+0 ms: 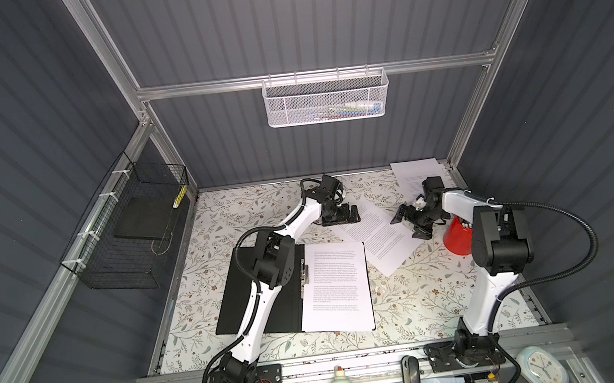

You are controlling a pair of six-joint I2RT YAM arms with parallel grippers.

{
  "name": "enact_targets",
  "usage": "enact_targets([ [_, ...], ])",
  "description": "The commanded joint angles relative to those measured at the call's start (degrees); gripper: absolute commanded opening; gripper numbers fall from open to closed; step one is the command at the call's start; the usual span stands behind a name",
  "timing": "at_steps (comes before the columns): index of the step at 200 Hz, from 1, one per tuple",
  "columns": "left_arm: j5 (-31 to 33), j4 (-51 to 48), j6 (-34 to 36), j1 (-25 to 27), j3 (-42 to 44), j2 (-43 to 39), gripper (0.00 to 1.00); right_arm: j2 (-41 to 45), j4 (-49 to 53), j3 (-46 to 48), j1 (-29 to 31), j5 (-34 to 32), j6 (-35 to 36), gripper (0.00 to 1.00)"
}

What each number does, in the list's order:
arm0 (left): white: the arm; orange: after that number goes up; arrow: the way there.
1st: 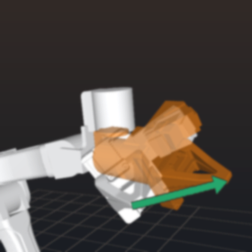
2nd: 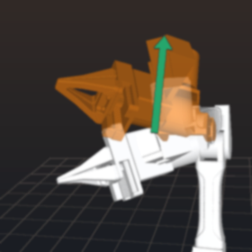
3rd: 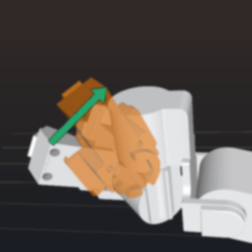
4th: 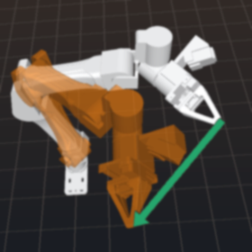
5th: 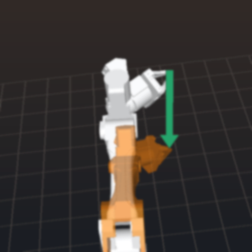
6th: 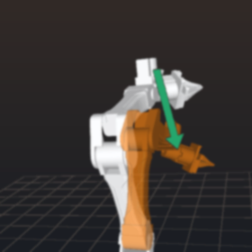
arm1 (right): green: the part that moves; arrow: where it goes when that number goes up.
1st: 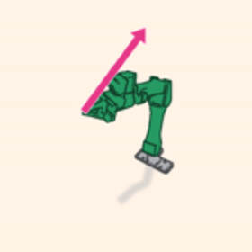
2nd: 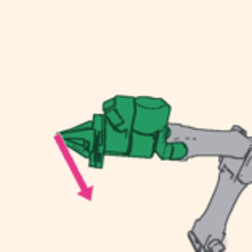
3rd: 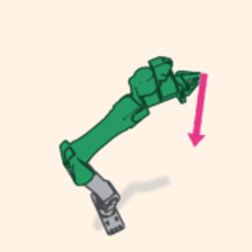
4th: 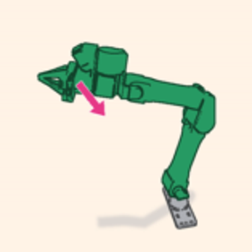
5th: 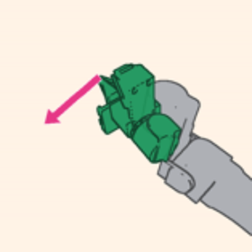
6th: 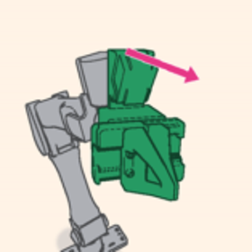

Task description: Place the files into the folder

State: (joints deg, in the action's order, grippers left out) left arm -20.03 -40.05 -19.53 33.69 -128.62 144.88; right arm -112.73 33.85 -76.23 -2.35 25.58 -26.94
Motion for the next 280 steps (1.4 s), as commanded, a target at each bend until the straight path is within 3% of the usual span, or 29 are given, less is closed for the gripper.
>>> enact_targets([
  [1,-0.48,-7.11,1.34,-0.39,-0.31,4.26,1.0,-1.21,0.47,0.9,0.59,2.63,0.79,0.99],
  [23,0.18,-8.05,1.26,-1.15,-0.41,4.74,1.0,0.99,1.36,-0.35,0.44,-1.16,1.53,0.99],
  [43,0.75,-9.87,-0.04,-2.77,-1.86,5.74,1.0,2.11,4.08,-1.62,-0.5,-9.76,-0.03,0.99],
  [88,4.57,-12.31,2.06,-3.56,-4.08,6.81,1.0,2.89,3.66,0.68,-0.89,-11.3,-1.31,0.99],
  [216,1.57,-11.62,4.06,-3.55,-6.31,8.88,1.0,-4.43,3.58,-4.1,3.49,0.81,1.16,0.99],
  [280,-0.18,-11.45,4.32,-3.55,-5.99,9.19,1.0,-4.0,-2.13,-7.51,5.38,17.62,6.9,0.99],
])
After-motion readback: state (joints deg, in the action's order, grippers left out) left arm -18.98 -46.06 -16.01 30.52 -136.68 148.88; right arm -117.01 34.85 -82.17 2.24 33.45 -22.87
